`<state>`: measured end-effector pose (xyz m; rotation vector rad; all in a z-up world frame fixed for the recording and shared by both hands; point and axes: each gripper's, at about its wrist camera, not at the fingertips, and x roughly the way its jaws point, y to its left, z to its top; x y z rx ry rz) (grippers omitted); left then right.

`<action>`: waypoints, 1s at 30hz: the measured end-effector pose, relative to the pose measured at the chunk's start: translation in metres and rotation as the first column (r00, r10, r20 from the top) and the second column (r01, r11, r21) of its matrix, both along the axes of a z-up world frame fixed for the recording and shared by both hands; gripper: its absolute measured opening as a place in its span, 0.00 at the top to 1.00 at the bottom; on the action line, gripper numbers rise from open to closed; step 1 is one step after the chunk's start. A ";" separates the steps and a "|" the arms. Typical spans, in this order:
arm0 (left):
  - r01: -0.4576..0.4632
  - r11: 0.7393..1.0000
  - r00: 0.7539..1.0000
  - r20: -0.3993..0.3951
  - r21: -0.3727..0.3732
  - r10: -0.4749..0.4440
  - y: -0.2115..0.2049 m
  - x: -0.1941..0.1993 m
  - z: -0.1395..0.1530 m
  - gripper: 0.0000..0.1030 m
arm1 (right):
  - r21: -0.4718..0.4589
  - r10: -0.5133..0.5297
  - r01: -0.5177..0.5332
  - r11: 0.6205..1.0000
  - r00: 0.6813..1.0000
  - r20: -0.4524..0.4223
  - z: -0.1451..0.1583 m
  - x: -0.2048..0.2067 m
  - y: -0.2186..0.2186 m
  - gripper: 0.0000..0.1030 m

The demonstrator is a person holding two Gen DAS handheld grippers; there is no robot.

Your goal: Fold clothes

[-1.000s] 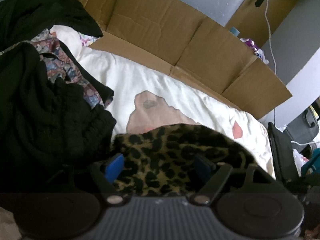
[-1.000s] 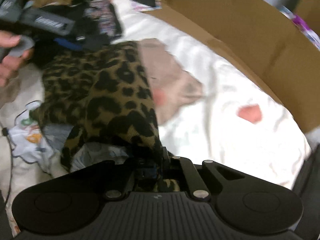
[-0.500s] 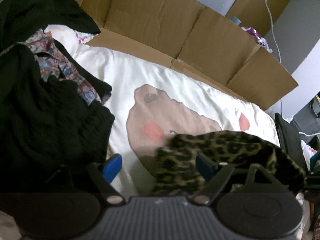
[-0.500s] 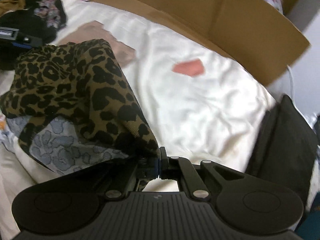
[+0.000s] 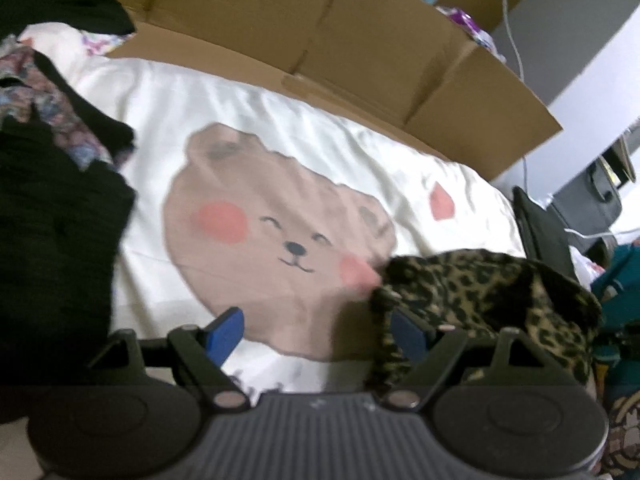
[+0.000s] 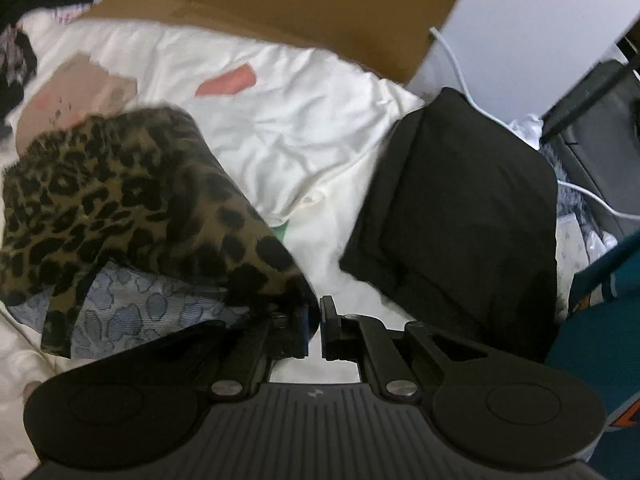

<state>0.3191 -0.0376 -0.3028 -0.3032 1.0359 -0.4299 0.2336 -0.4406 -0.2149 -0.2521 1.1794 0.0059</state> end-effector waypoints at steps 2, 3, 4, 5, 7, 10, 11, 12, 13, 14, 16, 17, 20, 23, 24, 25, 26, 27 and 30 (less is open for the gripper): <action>0.008 0.999 1.000 -0.018 -0.036 -0.009 -0.008 -0.002 -0.004 0.20 | -0.005 0.018 -0.018 1.000 1.000 0.026 0.008 -0.002 -0.001 0.66; 0.016 0.998 0.999 -0.027 -0.055 -0.018 -0.013 -0.002 -0.007 0.20 | -0.010 0.040 -0.039 0.999 0.998 0.044 0.013 0.001 0.002 0.66; 0.035 0.997 0.999 -0.029 -0.068 -0.038 -0.018 -0.003 -0.009 0.20 | -0.016 0.062 -0.061 0.998 0.996 0.062 0.018 0.004 0.004 0.64; 0.053 0.996 0.998 -0.024 -0.073 -0.055 -0.023 -0.004 -0.009 0.22 | -0.022 0.085 -0.083 0.996 0.993 0.080 0.023 0.007 0.007 0.62; 0.073 0.995 0.997 -0.008 -0.074 -0.074 -0.032 -0.006 -0.010 0.23 | -0.017 0.116 -0.115 0.993 0.988 0.100 0.029 0.016 0.016 0.61; 0.092 0.992 0.996 -0.003 -0.088 -0.092 -0.039 -0.007 -0.014 0.27 | -0.005 0.160 -0.160 0.987 0.980 0.121 0.032 0.030 0.030 0.60; 0.105 0.990 0.994 0.000 -0.093 -0.105 -0.040 -0.008 -0.014 0.31 | 0.003 0.171 -0.173 0.985 0.977 0.124 0.033 0.033 0.035 0.60; 0.115 0.989 0.993 0.005 -0.096 -0.115 -0.041 -0.008 -0.014 0.35 | 0.015 0.186 -0.190 0.982 0.974 0.127 0.032 0.036 0.041 0.60; 0.121 0.987 0.993 0.008 -0.102 -0.120 -0.041 -0.009 -0.013 0.37 | 0.027 0.202 -0.207 0.978 0.971 0.130 0.030 0.040 0.048 0.59; 0.125 0.986 0.992 0.009 -0.112 -0.124 -0.040 -0.009 -0.013 0.42 | 0.041 0.223 -0.230 0.972 0.966 0.131 0.026 0.045 0.056 0.57; 0.135 0.982 0.991 0.003 -0.134 -0.136 -0.039 -0.009 -0.013 0.49 | 0.064 0.264 -0.274 0.960 0.956 0.129 0.017 0.055 0.071 0.55; 0.139 0.981 0.990 0.002 -0.135 -0.140 -0.039 -0.009 -0.013 0.50 | 0.075 0.285 -0.296 0.952 0.950 0.125 0.012 0.061 0.078 0.54; 0.144 0.980 0.989 0.000 -0.140 -0.146 -0.037 -0.009 -0.014 0.53 | 0.128 0.295 -0.307 0.943 0.950 0.102 -0.004 0.082 0.097 0.53; 0.137 0.979 0.990 -0.003 -0.153 -0.139 -0.033 -0.008 -0.013 0.59 | 0.111 0.250 -0.256 0.960 0.966 0.068 -0.022 0.102 0.106 0.53; 0.137 0.978 0.990 -0.004 -0.156 -0.139 -0.032 -0.008 -0.013 0.59 | 0.117 0.224 -0.230 0.966 0.973 0.060 -0.027 0.106 0.105 0.53; 0.138 0.978 0.990 -0.003 -0.158 -0.140 -0.032 -0.008 -0.013 0.59 | 0.136 0.198 -0.203 0.970 0.979 0.046 -0.030 0.109 0.103 0.53; 0.140 0.977 0.990 -0.003 -0.159 -0.142 -0.031 -0.008 -0.013 0.59 | 0.157 0.173 -0.175 0.972 0.985 0.029 -0.034 0.112 0.101 0.53; 0.144 0.977 0.989 0.000 -0.156 -0.146 -0.031 -0.008 -0.013 0.59 | 0.165 0.161 -0.161 0.973 0.987 0.016 -0.036 0.114 0.100 0.53; 0.156 0.976 0.988 0.008 -0.151 -0.156 -0.032 -0.009 -0.011 0.59 | 0.159 0.161 -0.161 0.974 0.987 0.013 -0.036 0.111 0.100 0.53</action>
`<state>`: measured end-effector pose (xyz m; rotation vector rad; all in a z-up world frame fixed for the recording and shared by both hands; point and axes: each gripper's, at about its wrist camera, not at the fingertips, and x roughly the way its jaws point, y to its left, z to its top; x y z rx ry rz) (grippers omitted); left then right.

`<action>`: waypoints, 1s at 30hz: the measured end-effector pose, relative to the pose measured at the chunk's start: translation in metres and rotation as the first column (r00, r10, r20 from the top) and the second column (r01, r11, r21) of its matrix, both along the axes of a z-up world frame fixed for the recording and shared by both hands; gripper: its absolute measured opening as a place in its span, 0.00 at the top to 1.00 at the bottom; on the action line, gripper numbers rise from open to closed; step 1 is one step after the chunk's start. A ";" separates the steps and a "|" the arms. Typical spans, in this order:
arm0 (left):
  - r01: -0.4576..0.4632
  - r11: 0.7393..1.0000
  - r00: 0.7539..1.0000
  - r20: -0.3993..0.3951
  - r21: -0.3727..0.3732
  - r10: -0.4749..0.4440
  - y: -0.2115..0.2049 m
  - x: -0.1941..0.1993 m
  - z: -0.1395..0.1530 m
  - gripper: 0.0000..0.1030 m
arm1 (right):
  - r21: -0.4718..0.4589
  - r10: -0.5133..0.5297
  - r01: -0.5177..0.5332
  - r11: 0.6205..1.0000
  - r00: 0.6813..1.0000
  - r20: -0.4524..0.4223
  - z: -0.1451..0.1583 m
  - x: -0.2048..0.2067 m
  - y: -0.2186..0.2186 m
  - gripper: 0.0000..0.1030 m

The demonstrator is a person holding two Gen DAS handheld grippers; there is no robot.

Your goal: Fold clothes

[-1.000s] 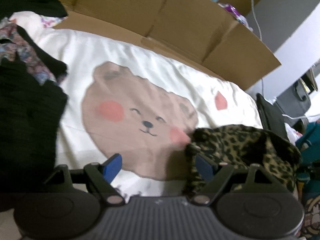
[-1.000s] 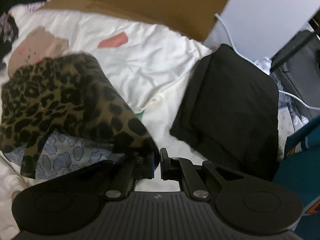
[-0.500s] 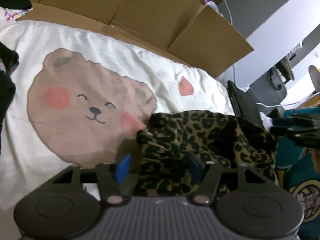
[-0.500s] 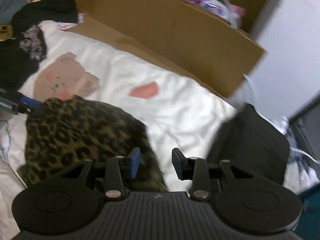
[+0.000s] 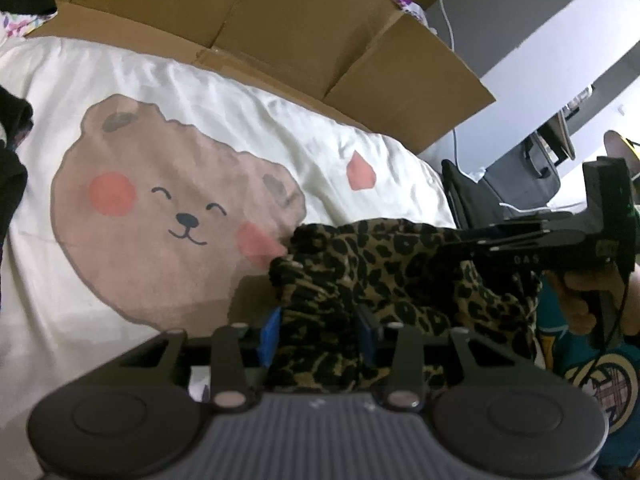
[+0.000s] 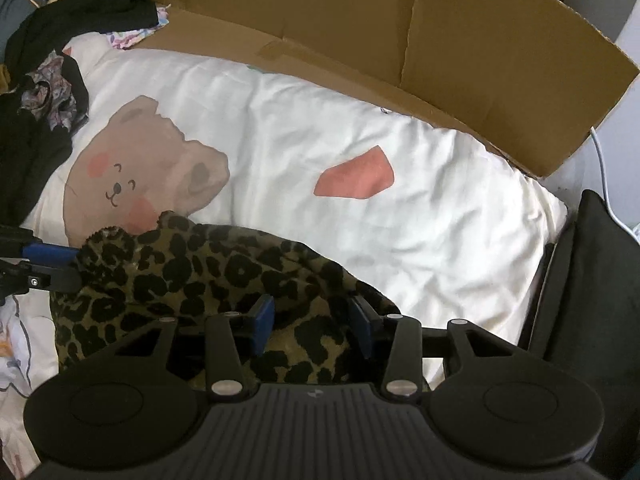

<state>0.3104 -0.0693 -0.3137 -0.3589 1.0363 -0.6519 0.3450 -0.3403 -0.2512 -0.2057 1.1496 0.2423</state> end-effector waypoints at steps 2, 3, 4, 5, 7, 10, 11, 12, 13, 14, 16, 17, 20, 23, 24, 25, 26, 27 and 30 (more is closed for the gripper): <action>-0.001 1.000 1.000 -0.003 -0.007 0.001 0.001 0.000 0.000 0.59 | 0.009 0.003 -0.003 1.000 1.000 -0.005 0.000 0.001 0.000 0.53; -0.003 1.000 1.000 -0.005 -0.009 0.003 0.002 0.000 0.000 0.59 | 0.013 0.005 -0.005 1.000 1.000 -0.012 -0.001 0.001 0.000 0.53; -0.007 1.000 1.000 -0.007 -0.011 0.006 0.003 0.001 0.000 0.59 | 0.014 0.007 -0.007 1.000 1.000 -0.021 -0.003 0.003 0.000 0.53; -0.008 1.000 1.000 -0.007 -0.011 0.008 0.004 0.001 0.000 0.59 | 0.013 0.008 -0.008 1.000 1.000 -0.030 -0.005 0.004 0.001 0.53; -0.012 1.000 1.000 -0.008 -0.012 0.012 0.005 0.001 0.000 0.59 | 0.011 0.005 -0.005 1.000 0.999 -0.042 -0.009 0.006 0.000 0.53; -0.023 1.000 1.000 -0.013 -0.005 0.023 0.007 0.002 -0.001 0.59 | 0.011 0.012 -0.011 1.000 0.998 -0.065 -0.017 0.006 -0.001 0.67; -0.030 1.000 0.999 -0.014 0.002 0.030 0.008 0.003 -0.001 0.58 | 0.009 0.022 -0.021 1.000 0.997 -0.075 -0.020 0.005 -0.001 0.84; -0.037 0.999 0.999 -0.014 0.009 0.037 0.009 0.003 -0.001 0.57 | 0.008 0.032 -0.031 0.999 0.996 -0.082 -0.021 0.003 -0.001 0.90; -0.045 0.999 0.999 -0.013 0.010 0.045 0.011 0.004 0.000 0.56 | 0.011 0.041 -0.041 0.999 0.996 -0.083 -0.020 0.001 -0.001 0.97; -0.053 0.999 0.999 -0.012 0.011 0.053 0.012 0.004 0.001 0.55 | 0.014 0.051 -0.050 0.999 0.995 -0.083 -0.019 -0.001 -0.001 0.97; -0.073 0.997 0.997 -0.014 0.010 0.073 0.016 0.006 0.003 0.52 | 0.022 0.068 -0.066 0.998 0.995 -0.075 -0.013 -0.006 0.000 0.98; -0.082 0.997 0.997 -0.014 0.011 0.082 0.017 0.006 0.005 0.51 | 0.030 0.074 -0.072 0.997 0.995 -0.070 -0.007 -0.010 0.001 0.98; -0.114 0.993 0.993 0.004 0.034 0.114 0.019 0.004 0.014 0.47 | 0.056 0.112 -0.109 0.993 0.992 -0.064 0.011 -0.025 0.007 0.99; -0.121 0.990 0.992 0.043 0.078 0.118 0.015 -0.004 0.026 0.40 | 0.079 0.153 -0.148 0.986 0.986 -0.060 0.028 -0.040 0.015 0.99; -0.123 0.989 0.992 0.041 0.080 0.120 0.014 -0.007 0.029 0.37 | 0.083 0.173 -0.167 0.982 0.983 -0.061 0.033 -0.047 0.020 0.99; -0.128 0.988 0.991 0.039 0.084 0.125 0.013 -0.011 0.032 0.36 | 0.086 0.191 -0.185 0.979 0.980 -0.062 0.037 -0.053 0.025 0.99; -0.146 0.985 0.989 0.032 0.095 0.144 0.014 -0.014 0.034 0.34 | 0.089 0.208 -0.202 0.975 0.976 -0.064 0.042 -0.058 0.029 0.99; -0.166 0.980 0.986 0.025 0.106 0.165 0.015 -0.018 0.036 0.34 | 0.099 0.231 -0.224 0.970 0.971 -0.063 0.047 -0.065 0.034 0.99; -0.201 0.975 0.979 -0.002 0.092 0.202 0.019 -0.035 0.048 0.29 | 0.142 0.275 -0.265 0.954 0.960 -0.058 0.060 -0.083 0.044 0.99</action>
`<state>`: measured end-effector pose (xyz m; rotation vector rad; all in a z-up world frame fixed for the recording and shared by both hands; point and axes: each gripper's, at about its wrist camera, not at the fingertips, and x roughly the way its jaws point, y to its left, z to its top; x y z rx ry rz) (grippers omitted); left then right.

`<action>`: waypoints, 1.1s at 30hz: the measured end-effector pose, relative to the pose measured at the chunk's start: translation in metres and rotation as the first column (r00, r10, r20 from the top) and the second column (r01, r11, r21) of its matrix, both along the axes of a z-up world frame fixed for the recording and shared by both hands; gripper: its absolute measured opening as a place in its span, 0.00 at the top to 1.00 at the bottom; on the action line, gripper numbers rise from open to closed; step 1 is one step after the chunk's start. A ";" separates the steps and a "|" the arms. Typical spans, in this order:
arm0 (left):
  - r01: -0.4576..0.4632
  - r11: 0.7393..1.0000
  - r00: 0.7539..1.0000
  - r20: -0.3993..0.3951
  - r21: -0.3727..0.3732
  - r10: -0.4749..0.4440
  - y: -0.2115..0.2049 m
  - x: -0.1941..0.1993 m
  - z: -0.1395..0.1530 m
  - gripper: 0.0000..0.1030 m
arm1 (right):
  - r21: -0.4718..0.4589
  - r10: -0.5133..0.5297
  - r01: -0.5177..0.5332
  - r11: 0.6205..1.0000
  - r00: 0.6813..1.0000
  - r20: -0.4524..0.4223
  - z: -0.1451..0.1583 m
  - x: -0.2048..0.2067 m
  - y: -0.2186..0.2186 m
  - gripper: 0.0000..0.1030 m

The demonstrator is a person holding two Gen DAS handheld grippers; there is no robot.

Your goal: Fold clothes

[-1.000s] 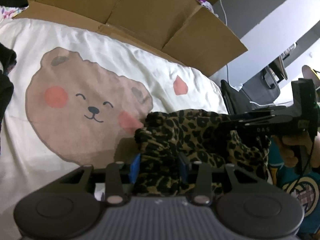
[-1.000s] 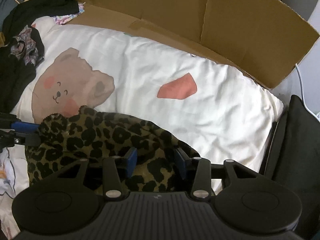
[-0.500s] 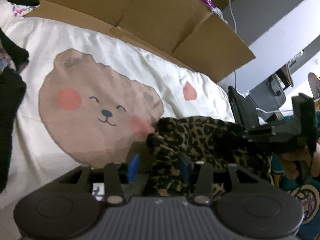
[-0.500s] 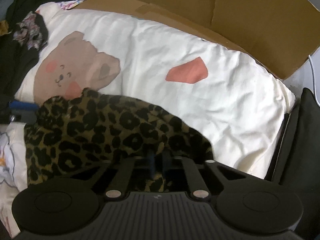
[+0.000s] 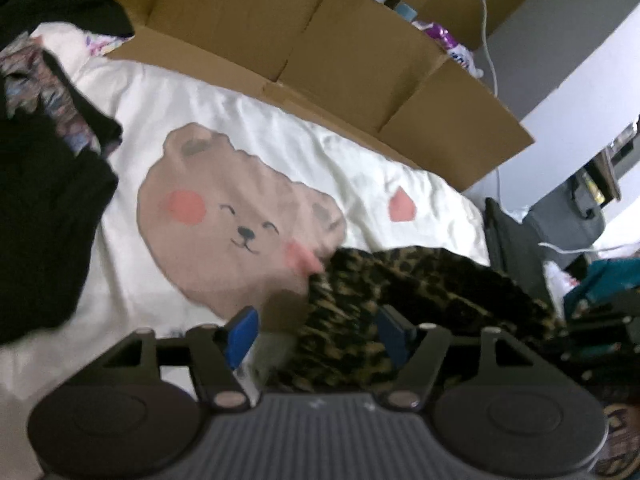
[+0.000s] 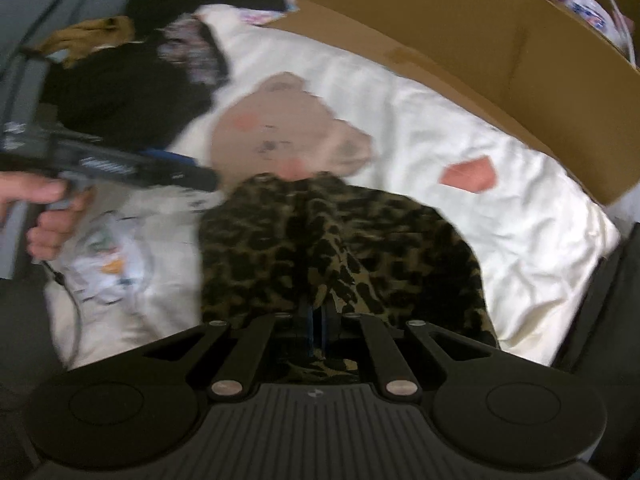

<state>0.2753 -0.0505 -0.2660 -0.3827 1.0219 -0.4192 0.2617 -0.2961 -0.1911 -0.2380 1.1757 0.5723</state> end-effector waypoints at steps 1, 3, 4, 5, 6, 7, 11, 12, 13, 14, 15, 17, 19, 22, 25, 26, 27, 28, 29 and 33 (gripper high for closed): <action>0.001 1.000 1.000 -0.006 -0.009 -0.001 0.001 -0.007 0.004 0.28 | 0.017 0.008 -0.008 1.000 1.000 -0.003 0.003 -0.005 0.003 0.99; -0.012 1.000 1.000 -0.027 -0.010 0.012 0.002 -0.020 0.011 0.28 | 0.060 0.021 -0.020 0.998 1.000 -0.014 0.009 -0.017 0.007 0.99; -0.021 1.000 0.999 -0.038 -0.011 0.021 0.002 -0.025 0.014 0.28 | 0.081 0.025 -0.023 0.996 0.999 -0.022 0.011 -0.021 0.009 0.99; -0.033 0.999 0.998 -0.049 -0.014 0.032 0.002 -0.031 0.017 0.28 | 0.098 0.036 -0.032 0.995 0.999 -0.031 0.011 -0.027 0.011 0.99; -0.051 0.998 0.997 -0.061 -0.026 0.049 0.003 -0.035 0.020 0.28 | 0.115 0.048 -0.043 0.992 0.998 -0.039 0.010 -0.032 0.014 0.99; -0.069 0.997 0.995 -0.071 -0.047 0.065 0.004 -0.039 0.023 0.28 | 0.132 0.061 -0.054 0.990 0.997 -0.046 0.009 -0.036 0.016 0.99; -0.132 0.990 0.988 -0.090 -0.053 0.127 0.002 -0.047 0.034 0.21 | 0.204 0.105 -0.090 0.975 0.993 -0.062 0.007 -0.051 0.026 0.99; -0.156 0.987 0.983 -0.107 -0.044 0.150 0.001 -0.047 0.034 0.21 | 0.228 0.117 -0.100 0.969 0.991 -0.065 0.006 -0.054 0.027 0.99; -0.175 0.984 0.977 -0.127 -0.040 0.169 0.001 -0.046 0.033 0.21 | 0.246 0.125 -0.105 0.964 0.990 -0.069 0.005 -0.057 0.028 0.99; -0.190 0.981 0.973 -0.140 -0.037 0.183 0.001 -0.046 0.032 0.21 | 0.263 0.132 -0.108 0.959 0.989 -0.073 0.003 -0.059 0.029 0.99; -0.201 0.979 0.969 -0.149 -0.022 0.195 -0.001 -0.045 0.030 0.21 | 0.278 0.147 -0.122 0.953 0.987 -0.071 0.002 -0.063 0.030 0.99; -0.221 0.975 0.961 -0.166 0.008 0.220 -0.004 -0.043 0.027 0.19 | 0.304 0.167 -0.138 0.943 0.984 -0.069 0.000 -0.069 0.029 0.99; -0.242 0.970 0.950 -0.192 0.038 0.245 -0.007 -0.043 0.021 0.19 | 0.323 0.184 -0.152 0.934 0.980 -0.071 -0.002 -0.076 0.027 0.99; -0.295 0.955 0.925 -0.241 0.035 0.295 -0.005 -0.046 0.009 0.18 | 0.344 0.214 -0.174 0.923 0.973 -0.082 -0.005 -0.085 0.025 0.99; -0.365 0.931 0.885 -0.301 0.020 0.354 0.001 -0.051 -0.006 0.17 | 0.358 0.266 -0.215 0.908 0.959 -0.098 -0.009 -0.095 0.026 0.99; -0.388 0.922 0.872 -0.319 0.013 0.371 0.004 -0.053 -0.011 0.17 | 0.363 0.283 -0.228 0.903 0.954 -0.104 -0.010 -0.098 0.027 0.99; -0.411 0.912 0.857 -0.340 0.003 0.387 0.007 -0.055 -0.017 0.17 | 0.367 0.298 -0.240 0.899 0.948 -0.109 -0.011 -0.102 0.029 0.99; -0.432 0.902 0.842 -0.362 -0.007 0.401 0.009 -0.056 -0.022 0.17 | 0.371 0.314 -0.252 0.894 0.943 -0.114 -0.011 -0.105 0.030 0.99; -0.450 0.893 0.829 -0.380 -0.015 0.412 0.011 -0.058 -0.027 0.17 | 0.377 0.329 -0.261 0.888 0.936 -0.126 -0.013 -0.108 0.031 0.99; -0.461 0.887 0.815 -0.396 -0.001 0.423 0.012 -0.063 -0.038 0.29 | 0.382 0.359 -0.271 0.883 0.916 -0.179 -0.022 -0.114 0.033 0.93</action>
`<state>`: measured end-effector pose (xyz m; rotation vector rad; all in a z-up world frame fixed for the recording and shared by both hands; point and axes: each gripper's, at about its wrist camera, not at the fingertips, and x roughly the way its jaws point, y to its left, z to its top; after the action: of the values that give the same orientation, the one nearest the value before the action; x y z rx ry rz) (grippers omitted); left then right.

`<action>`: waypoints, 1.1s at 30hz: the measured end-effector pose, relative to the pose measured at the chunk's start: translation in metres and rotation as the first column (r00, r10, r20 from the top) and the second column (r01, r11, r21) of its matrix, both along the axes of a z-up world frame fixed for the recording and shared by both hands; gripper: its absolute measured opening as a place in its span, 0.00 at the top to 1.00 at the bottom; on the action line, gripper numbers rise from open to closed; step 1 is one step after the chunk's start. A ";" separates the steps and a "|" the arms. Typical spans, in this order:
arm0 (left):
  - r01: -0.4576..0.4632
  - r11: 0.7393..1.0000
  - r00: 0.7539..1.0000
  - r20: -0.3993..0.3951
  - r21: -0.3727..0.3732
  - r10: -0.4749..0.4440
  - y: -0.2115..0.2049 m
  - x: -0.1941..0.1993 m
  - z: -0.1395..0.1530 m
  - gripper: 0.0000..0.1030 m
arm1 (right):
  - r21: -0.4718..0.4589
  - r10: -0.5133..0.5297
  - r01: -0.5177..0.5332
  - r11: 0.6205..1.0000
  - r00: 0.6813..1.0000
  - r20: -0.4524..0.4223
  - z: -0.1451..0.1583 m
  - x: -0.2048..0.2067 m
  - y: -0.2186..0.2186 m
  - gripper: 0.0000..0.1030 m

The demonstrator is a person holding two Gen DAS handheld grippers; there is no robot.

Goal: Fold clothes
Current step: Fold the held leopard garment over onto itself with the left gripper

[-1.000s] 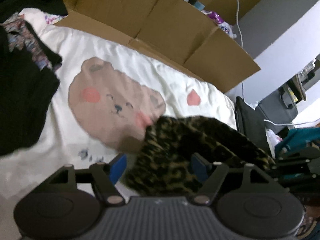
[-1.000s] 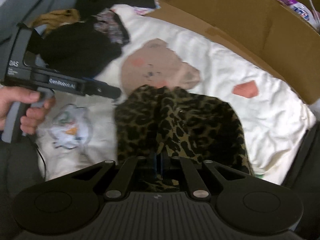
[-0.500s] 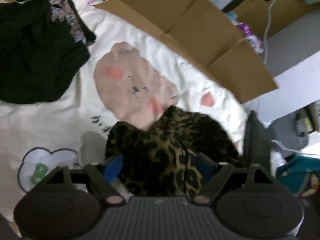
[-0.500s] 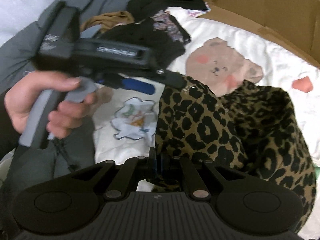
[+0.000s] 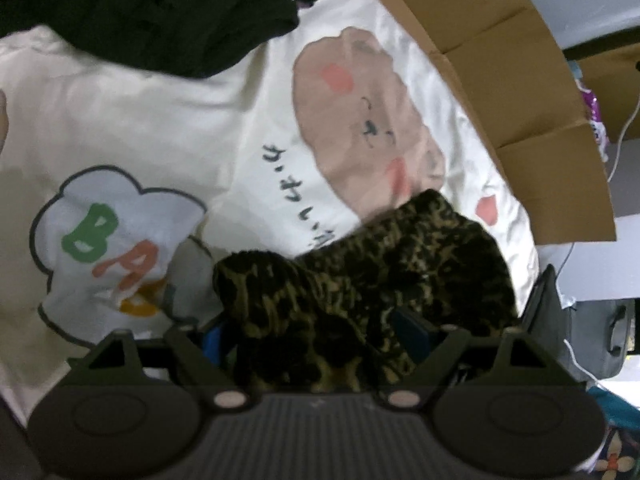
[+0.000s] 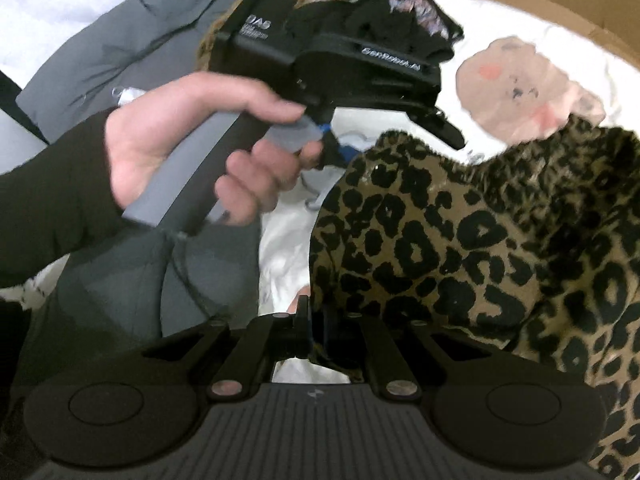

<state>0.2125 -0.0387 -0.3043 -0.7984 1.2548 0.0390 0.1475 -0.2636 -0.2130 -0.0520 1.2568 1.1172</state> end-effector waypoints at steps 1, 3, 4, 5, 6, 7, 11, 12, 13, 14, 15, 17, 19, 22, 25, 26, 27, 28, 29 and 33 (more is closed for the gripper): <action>-0.002 1.000 1.000 -0.005 0.002 0.002 0.001 -0.001 -0.003 0.35 | 0.001 0.002 -0.002 1.000 1.000 -0.012 -0.001 0.001 -0.001 0.90; -0.010 1.000 1.000 -0.011 -0.010 0.010 0.003 -0.005 -0.007 0.53 | 0.016 -0.002 0.003 1.000 0.999 -0.033 0.000 0.005 -0.004 0.74; -0.014 1.000 1.000 -0.012 -0.019 0.014 0.004 -0.007 -0.008 0.55 | 0.027 -0.017 0.018 0.999 0.999 -0.037 0.003 0.008 -0.007 0.55; -0.007 1.000 1.000 -0.007 -0.021 0.007 0.004 -0.009 -0.008 0.60 | 0.039 -0.037 0.038 0.999 0.999 -0.037 0.008 0.012 -0.012 0.44; 0.007 1.000 1.000 0.002 -0.013 -0.007 0.003 -0.011 -0.007 0.63 | 0.050 -0.058 0.059 0.997 0.998 -0.033 0.013 0.017 -0.017 0.42; 0.018 1.000 1.000 0.013 -0.006 -0.018 0.003 -0.013 -0.005 0.64 | 0.061 -0.079 0.081 0.995 0.996 -0.028 0.017 0.022 -0.022 0.42; 0.015 1.000 0.999 0.037 -0.025 -0.014 0.007 -0.022 -0.003 0.68 | 0.040 -0.162 0.161 0.986 0.986 0.025 0.027 0.045 -0.038 0.41; 0.017 0.999 0.999 0.042 -0.030 -0.016 0.008 -0.023 -0.004 0.68 | 0.024 -0.184 0.183 0.983 0.982 0.048 0.029 0.050 -0.041 0.40; 0.020 0.999 0.999 0.045 -0.033 -0.018 0.008 -0.025 -0.005 0.68 | 0.005 -0.208 0.208 0.978 0.975 0.074 0.028 0.056 -0.042 0.39; 0.024 0.999 0.999 0.046 -0.034 -0.022 0.009 -0.026 -0.005 0.67 | -0.020 -0.233 0.237 0.971 0.966 0.113 0.028 0.060 -0.043 0.39; 0.033 0.999 0.998 0.047 -0.033 -0.031 0.009 -0.027 -0.005 0.63 | -0.057 -0.263 0.276 0.959 0.949 0.172 0.028 0.065 -0.045 0.39; 0.053 0.998 0.997 0.050 -0.022 -0.052 0.008 -0.027 -0.004 0.58 | -0.116 -0.307 0.344 0.932 0.918 0.252 0.025 0.077 -0.048 0.39; 0.065 0.997 0.996 0.062 -0.028 -0.064 0.008 -0.027 -0.005 0.53 | -0.147 -0.342 0.391 0.908 0.898 0.276 0.020 0.089 -0.052 0.39; 0.077 0.996 0.995 0.067 -0.038 -0.074 0.007 -0.027 -0.008 0.40 | -0.156 -0.406 0.455 0.877 0.874 0.268 0.016 0.104 -0.060 0.39; 0.095 0.995 0.994 0.061 -0.042 -0.093 0.005 -0.028 -0.014 0.36 | -0.205 -0.376 0.438 0.875 0.883 0.281 0.012 0.117 -0.061 0.37; 0.102 0.994 0.993 0.058 -0.045 -0.099 0.004 -0.030 -0.017 0.35 | -0.238 -0.339 0.412 0.880 0.894 0.294 0.012 0.120 -0.058 0.37; 0.103 0.993 0.993 0.056 -0.056 -0.099 0.003 -0.031 -0.020 0.36 | -0.250 -0.319 0.401 0.881 0.896 0.309 0.012 0.124 -0.056 0.37; 0.103 0.992 0.994 0.056 -0.068 -0.099 0.003 -0.032 -0.024 0.36 | -0.256 -0.306 0.395 0.882 0.895 0.325 0.013 0.128 -0.054 0.35; 0.101 0.992 0.994 0.060 -0.081 -0.096 0.003 -0.034 -0.027 0.38 | -0.257 -0.307 0.399 0.880 0.891 0.335 0.013 0.134 -0.055 0.29; 0.120 0.988 0.991 0.065 -0.092 -0.114 -0.003 -0.038 -0.033 0.58 | -0.289 -0.319 0.429 0.856 0.877 0.359 0.005 0.160 -0.057 0.26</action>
<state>0.1740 -0.0419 -0.3371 -0.8011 1.2522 -0.1402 0.3073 -0.3201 -0.2075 -0.2330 1.1205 0.5011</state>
